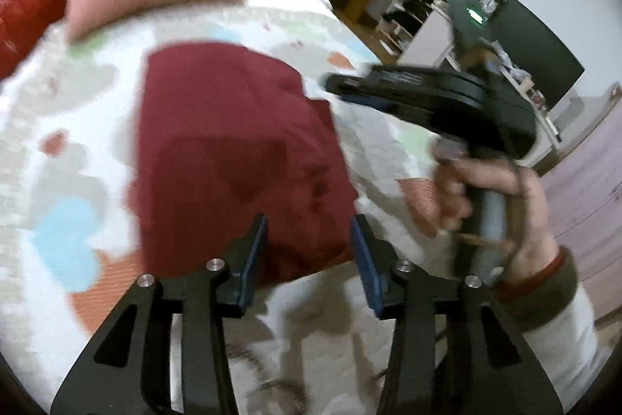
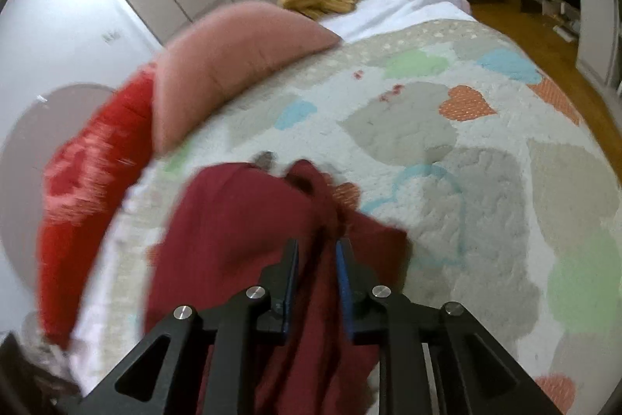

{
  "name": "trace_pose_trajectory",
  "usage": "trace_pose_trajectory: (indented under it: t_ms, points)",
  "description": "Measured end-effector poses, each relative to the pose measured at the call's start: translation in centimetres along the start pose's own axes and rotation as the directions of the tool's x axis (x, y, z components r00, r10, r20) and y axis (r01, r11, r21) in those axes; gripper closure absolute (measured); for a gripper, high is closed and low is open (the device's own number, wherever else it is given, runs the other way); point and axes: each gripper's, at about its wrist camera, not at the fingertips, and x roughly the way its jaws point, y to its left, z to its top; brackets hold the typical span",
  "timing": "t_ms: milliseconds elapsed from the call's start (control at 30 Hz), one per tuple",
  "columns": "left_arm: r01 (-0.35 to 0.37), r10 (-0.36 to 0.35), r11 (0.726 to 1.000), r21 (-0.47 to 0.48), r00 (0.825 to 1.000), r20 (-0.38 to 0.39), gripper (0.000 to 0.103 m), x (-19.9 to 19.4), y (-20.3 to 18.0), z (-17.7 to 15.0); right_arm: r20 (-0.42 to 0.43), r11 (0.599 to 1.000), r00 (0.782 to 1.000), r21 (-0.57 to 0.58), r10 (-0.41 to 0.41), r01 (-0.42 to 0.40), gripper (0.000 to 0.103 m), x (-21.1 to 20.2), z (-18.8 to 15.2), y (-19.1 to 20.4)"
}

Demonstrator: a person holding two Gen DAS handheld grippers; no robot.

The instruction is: Fold small clothes

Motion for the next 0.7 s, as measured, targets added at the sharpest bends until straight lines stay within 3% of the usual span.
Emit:
trace_pose_trajectory:
  t_ms: [33, 67, 100, 233, 400, 467, 533, 567, 600, 700]
  points:
    - [-0.03, 0.03, 1.0, 0.002, 0.999, 0.023, 0.044, -0.8, 0.7, -0.3, 0.004, 1.0, 1.0, 0.005, 0.022, -0.023, 0.071, -0.8, -0.5, 0.1]
    - [-0.067, 0.067, 0.998, -0.01, 0.997, 0.043, 0.041, -1.5, 1.5, -0.5, 0.008, 0.999, 0.999, 0.007, 0.038, -0.038, 0.052, -1.7, -1.0, 0.4]
    - [-0.102, 0.104, 0.994, -0.035, 0.992, 0.065, 0.041, -2.0, 2.6, -0.7, 0.014, 0.998, 0.998, 0.007, 0.058, -0.058, 0.041, -2.4, -1.8, 0.6]
    - [-0.134, 0.14, 0.984, -0.12, 0.989, 0.041, 0.041, -1.0, 5.1, -1.3, -0.042, 0.988, 0.988, 0.036, 0.152, -0.15, 0.041, -1.9, -3.8, 2.1]
    - [-0.174, 0.175, 0.977, -0.123, 0.984, -0.004, 0.041, 0.7, 5.9, -2.6, -0.135, 0.994, 0.985, 0.035, 0.108, -0.104, 0.041, 1.1, -5.4, 3.3]
    - [-0.179, 0.178, 0.977, -0.118, 0.984, -0.019, 0.041, 1.3, 6.0, -3.1, -0.148, 0.991, 0.981, 0.056, 0.127, -0.119, 0.041, 2.2, -5.7, 3.3]
    - [-0.179, 0.177, 0.976, -0.121, 0.984, -0.025, 0.041, 1.5, 6.2, -3.2, -0.142, 0.99, 0.981, 0.067, 0.135, -0.127, 0.046, 3.0, -5.9, 3.3]
    - [-0.18, 0.178, 0.976, -0.122, 0.984, -0.026, 0.041, 1.5, 6.2, -3.1, -0.132, 0.99, 0.983, 0.065, 0.131, -0.123, 0.062, 3.3, -6.0, 3.3]
    - [-0.18, 0.178, 0.976, -0.122, 0.984, -0.025, 0.041, 1.5, 6.2, -3.1, -0.122, 0.992, 0.985, 0.056, 0.12, -0.114, 0.072, 3.4, -6.1, 3.3]
    - [-0.175, 0.176, 0.978, -0.116, 0.984, -0.002, 0.041, 0.7, 6.0, -2.7, -0.057, 0.996, 0.995, -0.016, 0.087, -0.088, 0.079, 1.7, -6.1, 4.0]
